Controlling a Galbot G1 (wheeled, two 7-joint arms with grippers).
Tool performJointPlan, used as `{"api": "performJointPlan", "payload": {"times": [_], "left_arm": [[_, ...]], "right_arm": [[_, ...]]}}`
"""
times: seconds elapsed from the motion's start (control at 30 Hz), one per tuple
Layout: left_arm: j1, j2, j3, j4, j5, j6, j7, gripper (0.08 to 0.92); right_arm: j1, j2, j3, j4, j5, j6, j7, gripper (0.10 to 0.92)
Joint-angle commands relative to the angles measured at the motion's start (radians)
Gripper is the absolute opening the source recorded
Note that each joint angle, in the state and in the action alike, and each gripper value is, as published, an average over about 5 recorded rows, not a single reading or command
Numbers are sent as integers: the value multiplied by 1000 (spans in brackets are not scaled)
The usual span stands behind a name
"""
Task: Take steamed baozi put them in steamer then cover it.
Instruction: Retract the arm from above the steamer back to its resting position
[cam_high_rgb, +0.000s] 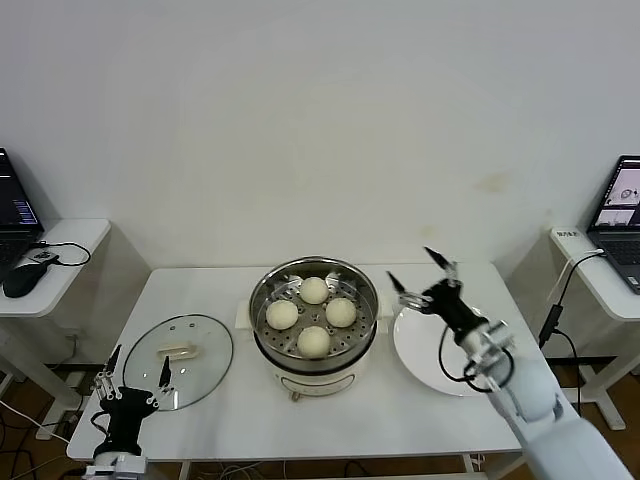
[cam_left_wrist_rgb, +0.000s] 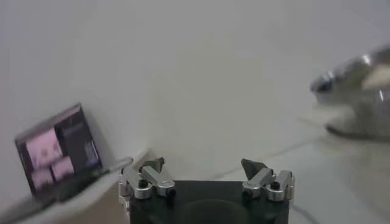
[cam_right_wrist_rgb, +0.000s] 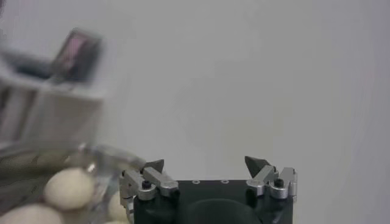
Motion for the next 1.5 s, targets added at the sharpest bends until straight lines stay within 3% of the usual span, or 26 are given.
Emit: {"api": "performJointPlan", "payload": {"times": [0.03,0.27,0.6,0.87,1.17,1.5], "left_arm": [[45,46,-56,96,826,-72,7,823],[-46,83,-25,172,891,-51,30,823],[-268,159,52,387,840,-40,79,823],[-397,174,93,492,819,-51,81,823],[-483,195,122,616,798,-68,84,823],[-538,177,140,655,783,-76,86,823]], "right_arm": [[-306,240,405,28,-53,165,39,823],[-334,257,435,20,-65,184,42,822],[-374,275,463,39,-68,181,39,823],[-410,296,482,55,-76,183,37,822],[-436,315,497,66,-80,179,30,823],[-440,332,494,60,-85,179,25,823]]}}
